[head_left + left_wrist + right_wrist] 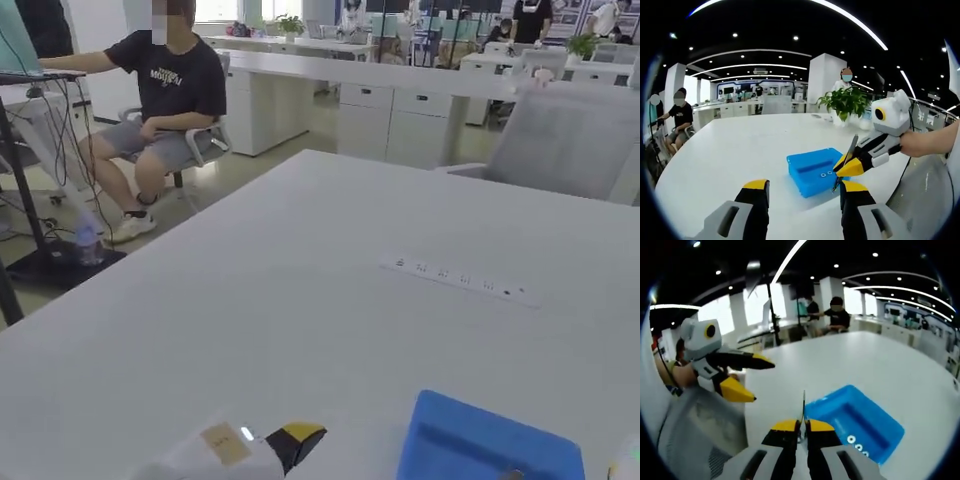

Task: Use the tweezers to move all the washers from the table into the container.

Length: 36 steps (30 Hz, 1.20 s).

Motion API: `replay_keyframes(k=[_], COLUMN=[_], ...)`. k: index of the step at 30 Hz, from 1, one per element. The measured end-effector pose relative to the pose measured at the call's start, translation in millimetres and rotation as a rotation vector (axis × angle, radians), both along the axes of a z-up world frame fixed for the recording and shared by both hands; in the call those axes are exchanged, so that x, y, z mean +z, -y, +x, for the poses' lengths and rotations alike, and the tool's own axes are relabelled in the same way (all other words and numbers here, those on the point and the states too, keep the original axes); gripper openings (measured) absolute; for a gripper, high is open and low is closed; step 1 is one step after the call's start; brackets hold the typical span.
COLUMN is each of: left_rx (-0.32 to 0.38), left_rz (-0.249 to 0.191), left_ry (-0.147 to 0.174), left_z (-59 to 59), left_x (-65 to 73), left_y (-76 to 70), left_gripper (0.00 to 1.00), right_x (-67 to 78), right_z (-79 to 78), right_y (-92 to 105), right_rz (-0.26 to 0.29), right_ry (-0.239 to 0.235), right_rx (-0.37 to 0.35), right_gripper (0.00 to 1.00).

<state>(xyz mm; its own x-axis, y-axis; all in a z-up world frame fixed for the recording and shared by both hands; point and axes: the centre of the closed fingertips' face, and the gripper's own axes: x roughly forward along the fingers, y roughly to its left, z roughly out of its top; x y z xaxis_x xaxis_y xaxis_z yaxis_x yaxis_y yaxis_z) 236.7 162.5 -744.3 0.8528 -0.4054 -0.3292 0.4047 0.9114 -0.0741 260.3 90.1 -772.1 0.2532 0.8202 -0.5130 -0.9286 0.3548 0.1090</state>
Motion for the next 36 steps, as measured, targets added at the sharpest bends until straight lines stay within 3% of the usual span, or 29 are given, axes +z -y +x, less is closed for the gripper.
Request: replay_keyframes(k=[9,20,36], left_rx=[-0.021,-0.024,-0.029], left_rz=[-0.009,-0.015,-0.023], left_ry=[0.001,-0.002,-0.011], left_z=[-1.2,-1.9,-1.4], left_x=[1.7,1.5,0.9], left_y=[4.9,4.8,6.1], left_gripper=[0.57,0.57,0.57], right_x=[25.9,40.1,26.4], right_z=[20.7,54.6,68.7], right_y=[5.9,1.9,-14.8], right_rz=[0.044,0.066,0.033], right_ry=[0.051,0.082,0.078], right_rx=[-0.038,-0.078,-0.050], right_gripper=[0.03,0.03,0.03])
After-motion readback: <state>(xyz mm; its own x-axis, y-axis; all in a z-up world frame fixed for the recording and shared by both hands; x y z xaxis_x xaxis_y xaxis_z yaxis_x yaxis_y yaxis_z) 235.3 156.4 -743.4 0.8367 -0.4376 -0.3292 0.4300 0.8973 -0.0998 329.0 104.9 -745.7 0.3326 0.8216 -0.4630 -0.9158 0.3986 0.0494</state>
